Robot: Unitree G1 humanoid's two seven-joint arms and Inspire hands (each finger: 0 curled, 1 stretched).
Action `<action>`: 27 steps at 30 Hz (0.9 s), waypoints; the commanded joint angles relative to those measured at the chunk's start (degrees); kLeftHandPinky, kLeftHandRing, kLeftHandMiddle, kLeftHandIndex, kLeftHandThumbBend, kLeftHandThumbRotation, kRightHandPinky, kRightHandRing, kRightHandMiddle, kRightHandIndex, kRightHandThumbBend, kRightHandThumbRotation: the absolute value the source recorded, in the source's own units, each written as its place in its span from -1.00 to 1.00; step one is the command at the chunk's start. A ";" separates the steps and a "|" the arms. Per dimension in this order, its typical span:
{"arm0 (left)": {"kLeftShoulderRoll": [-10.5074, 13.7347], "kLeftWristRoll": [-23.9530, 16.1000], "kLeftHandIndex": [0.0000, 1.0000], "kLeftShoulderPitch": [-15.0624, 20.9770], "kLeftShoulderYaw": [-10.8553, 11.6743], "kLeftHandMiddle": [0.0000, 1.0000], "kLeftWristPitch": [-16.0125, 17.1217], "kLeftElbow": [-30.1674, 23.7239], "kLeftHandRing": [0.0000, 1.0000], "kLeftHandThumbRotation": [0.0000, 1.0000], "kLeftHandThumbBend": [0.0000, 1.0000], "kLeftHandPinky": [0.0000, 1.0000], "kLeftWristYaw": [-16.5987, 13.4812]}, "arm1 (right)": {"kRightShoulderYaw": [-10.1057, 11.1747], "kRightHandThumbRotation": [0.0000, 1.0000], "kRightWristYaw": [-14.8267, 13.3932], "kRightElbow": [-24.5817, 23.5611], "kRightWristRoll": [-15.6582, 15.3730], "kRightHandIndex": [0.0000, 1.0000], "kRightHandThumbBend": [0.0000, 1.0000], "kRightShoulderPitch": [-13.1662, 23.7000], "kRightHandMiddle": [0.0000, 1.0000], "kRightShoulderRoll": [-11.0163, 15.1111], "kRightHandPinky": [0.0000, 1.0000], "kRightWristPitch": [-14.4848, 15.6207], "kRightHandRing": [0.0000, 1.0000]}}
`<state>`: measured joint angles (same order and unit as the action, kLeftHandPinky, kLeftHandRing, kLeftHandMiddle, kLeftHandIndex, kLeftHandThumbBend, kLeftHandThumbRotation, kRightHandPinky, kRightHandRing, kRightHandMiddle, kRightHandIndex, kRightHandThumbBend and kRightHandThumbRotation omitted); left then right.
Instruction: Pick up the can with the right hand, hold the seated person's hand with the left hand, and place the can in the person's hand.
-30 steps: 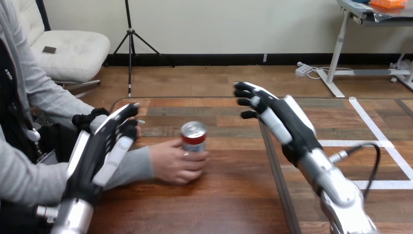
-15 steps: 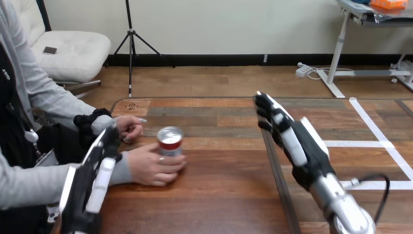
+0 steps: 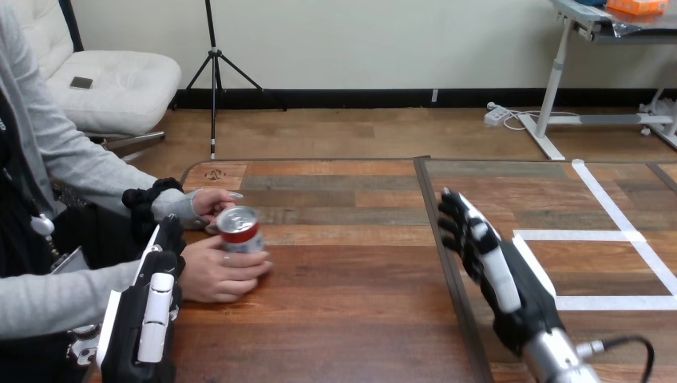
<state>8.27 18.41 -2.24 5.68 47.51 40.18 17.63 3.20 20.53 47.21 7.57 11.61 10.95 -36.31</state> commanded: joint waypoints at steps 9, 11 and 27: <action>-2.24 -1.76 0.86 -0.12 0.55 0.87 2.82 -4.31 0.90 0.88 0.26 1.00 1.38 | 0.97 1.00 1.17 -7.29 3.09 0.98 1.00 -2.25 0.98 -1.86 1.00 -0.01 0.97; -2.23 -2.27 0.84 -0.05 0.55 0.86 2.64 -4.34 0.90 0.86 0.23 1.00 1.33 | 0.77 1.00 1.30 -7.69 2.95 0.98 1.00 -2.85 0.98 -1.81 1.00 0.58 0.96; -3.18 -4.02 0.82 1.48 0.52 0.84 -0.87 -4.59 0.90 0.87 0.11 0.99 0.04 | 1.43 1.00 3.20 -7.09 3.80 0.96 0.90 -3.43 0.95 -3.03 0.98 1.21 0.92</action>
<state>5.48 15.04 -4.01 5.73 47.62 38.45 18.14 3.32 23.55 42.48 9.66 5.90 8.87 -34.70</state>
